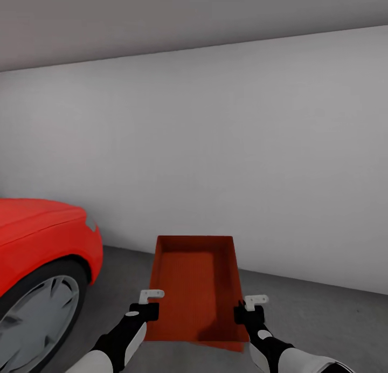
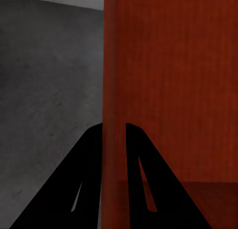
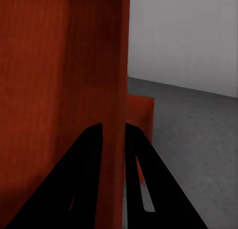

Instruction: Move the two storage containers from the living room to the garage. In the garage, place one container on the floor and stack the other container on top of it (either order is fine).

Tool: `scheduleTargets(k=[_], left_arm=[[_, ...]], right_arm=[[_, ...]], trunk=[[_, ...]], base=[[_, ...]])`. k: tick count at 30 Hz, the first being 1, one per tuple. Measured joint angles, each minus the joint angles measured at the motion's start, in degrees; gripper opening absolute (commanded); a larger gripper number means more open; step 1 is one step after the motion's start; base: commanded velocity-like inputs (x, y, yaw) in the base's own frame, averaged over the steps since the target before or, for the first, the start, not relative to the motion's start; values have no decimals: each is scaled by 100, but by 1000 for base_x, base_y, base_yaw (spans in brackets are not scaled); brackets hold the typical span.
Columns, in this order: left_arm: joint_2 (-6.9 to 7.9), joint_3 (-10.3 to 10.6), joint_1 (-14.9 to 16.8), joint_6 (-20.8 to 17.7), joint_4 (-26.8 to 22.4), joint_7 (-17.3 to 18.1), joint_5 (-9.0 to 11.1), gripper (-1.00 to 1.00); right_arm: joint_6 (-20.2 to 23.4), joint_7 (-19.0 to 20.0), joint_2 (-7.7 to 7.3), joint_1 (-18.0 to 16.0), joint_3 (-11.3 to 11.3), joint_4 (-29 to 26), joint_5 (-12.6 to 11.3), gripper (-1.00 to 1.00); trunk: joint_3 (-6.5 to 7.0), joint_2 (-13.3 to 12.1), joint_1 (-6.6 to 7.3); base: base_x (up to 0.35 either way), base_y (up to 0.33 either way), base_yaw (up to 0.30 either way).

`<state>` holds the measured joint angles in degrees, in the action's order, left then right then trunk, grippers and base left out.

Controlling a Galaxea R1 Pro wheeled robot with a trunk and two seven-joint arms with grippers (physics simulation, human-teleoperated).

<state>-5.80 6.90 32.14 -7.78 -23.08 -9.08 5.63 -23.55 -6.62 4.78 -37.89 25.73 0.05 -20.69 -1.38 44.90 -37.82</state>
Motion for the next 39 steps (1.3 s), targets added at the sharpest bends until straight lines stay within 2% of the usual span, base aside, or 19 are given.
scheduleTargets(k=[21,39], left_arm=[[-1,-4,0,4,1,4,-3,-100],[2,-2,1,10,4,8,0,-100]], right_arm=[[-3,1,-1,0,-11,-1,13,-100],[-8,-2,0,0,1,-1,0,-100]], trunk=[[0,0,0],[0,0,0]], base=[[308,171,-6],[308,151,-240]])
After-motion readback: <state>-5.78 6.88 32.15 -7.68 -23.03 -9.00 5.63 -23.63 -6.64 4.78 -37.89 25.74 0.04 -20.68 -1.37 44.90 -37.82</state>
